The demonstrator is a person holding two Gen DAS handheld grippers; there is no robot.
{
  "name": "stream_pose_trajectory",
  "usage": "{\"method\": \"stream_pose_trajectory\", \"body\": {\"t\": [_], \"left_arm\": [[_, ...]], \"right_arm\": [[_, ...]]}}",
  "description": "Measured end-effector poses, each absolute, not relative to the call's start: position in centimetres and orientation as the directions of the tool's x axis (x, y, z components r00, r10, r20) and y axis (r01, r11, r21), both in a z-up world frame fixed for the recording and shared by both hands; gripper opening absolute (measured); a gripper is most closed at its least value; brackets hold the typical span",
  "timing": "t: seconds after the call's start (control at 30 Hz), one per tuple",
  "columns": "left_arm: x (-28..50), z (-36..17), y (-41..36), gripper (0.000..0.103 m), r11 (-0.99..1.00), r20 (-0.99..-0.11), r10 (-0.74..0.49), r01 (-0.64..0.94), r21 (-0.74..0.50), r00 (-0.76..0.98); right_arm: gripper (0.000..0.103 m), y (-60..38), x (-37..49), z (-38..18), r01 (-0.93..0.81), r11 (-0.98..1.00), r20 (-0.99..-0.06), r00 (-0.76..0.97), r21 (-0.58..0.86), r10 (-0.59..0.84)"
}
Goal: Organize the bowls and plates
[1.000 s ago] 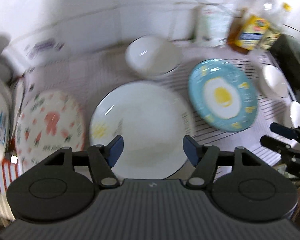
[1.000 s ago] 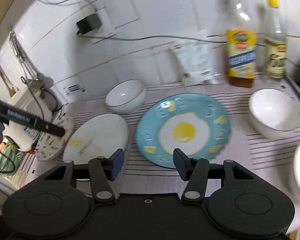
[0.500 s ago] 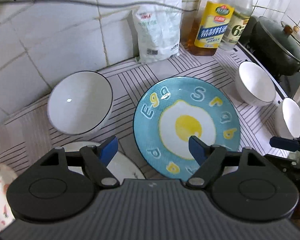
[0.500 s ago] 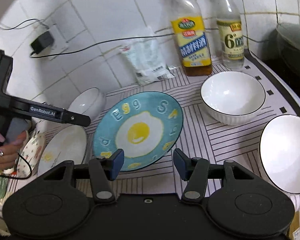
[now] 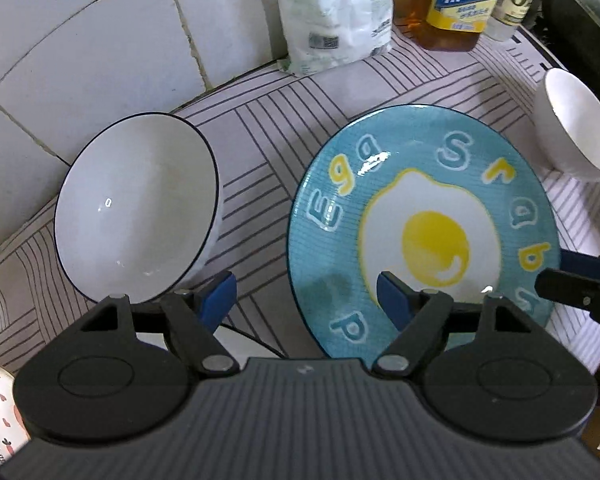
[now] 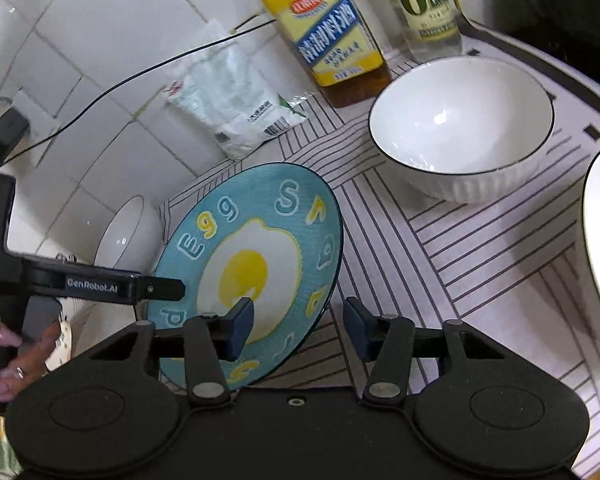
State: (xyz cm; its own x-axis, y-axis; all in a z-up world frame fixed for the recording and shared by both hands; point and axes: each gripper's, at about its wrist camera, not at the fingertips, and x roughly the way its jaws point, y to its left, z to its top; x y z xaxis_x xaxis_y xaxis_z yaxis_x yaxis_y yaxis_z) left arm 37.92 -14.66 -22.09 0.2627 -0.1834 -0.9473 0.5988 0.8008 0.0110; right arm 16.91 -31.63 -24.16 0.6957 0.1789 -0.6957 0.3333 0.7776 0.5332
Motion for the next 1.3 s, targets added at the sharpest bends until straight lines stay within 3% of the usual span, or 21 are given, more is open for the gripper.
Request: {"method": "stream_pose_trajectory", "body": {"t": [0.07,0.2,0.23,0.27,0.33,0.37,0.47,0.7,1.3], "left_arm": [[38.1,-22.3,-14.7,0.075,0.801,-0.948,-0.186,0.598,0.005,0.256],[38.3,-22.6,-15.0,0.072,0.805,-0.946,-0.180,0.594,0.017,0.271],[38.4,-22.8,-14.9,0.068,0.813,-0.947,-0.173,0.582,0.017,0.269],[38.6,-23.1,-14.9,0.059,0.820,-0.951,-0.172,0.572,0.007,0.258],[38.8,-23.4,-14.7,0.052,0.829,-0.951,-0.192,0.559,-0.025,0.242],[38.9,-23.3,-14.6,0.039,0.831,-0.949,-0.210,0.555,-0.047,0.235],[38.9,-23.0,-14.6,0.026,0.845,-0.946,-0.218,0.532,-0.059,0.241],[38.7,-23.0,-15.0,0.026,0.870,-0.951,-0.197,0.490,-0.058,0.238],[34.3,-16.3,-6.7,0.027,0.898,-0.916,-0.292,0.408,-0.164,0.274]], "right_arm": [[0.035,-31.6,17.0,-24.2,0.347,0.778,-0.694,0.704,0.524,0.154],[0.020,-32.2,17.1,-24.4,0.394,0.764,-0.706,0.700,0.511,0.112],[0.016,-32.4,17.1,-24.6,0.399,0.762,-0.712,0.693,0.509,0.112],[0.015,-32.5,17.2,-24.8,0.401,0.765,-0.718,0.686,0.504,0.113],[0.014,-32.8,17.4,-25.2,0.401,0.763,-0.725,0.677,0.508,0.127],[0.014,-32.9,17.6,-25.6,0.399,0.758,-0.729,0.670,0.516,0.143],[0.015,-32.7,18.2,-26.5,0.398,0.745,-0.737,0.652,0.535,0.181],[0.016,-33.0,18.4,-27.3,0.369,0.749,-0.725,0.656,0.551,0.210],[0.017,-29.5,16.4,-18.7,0.177,0.842,-0.676,0.687,0.510,0.265]]}}
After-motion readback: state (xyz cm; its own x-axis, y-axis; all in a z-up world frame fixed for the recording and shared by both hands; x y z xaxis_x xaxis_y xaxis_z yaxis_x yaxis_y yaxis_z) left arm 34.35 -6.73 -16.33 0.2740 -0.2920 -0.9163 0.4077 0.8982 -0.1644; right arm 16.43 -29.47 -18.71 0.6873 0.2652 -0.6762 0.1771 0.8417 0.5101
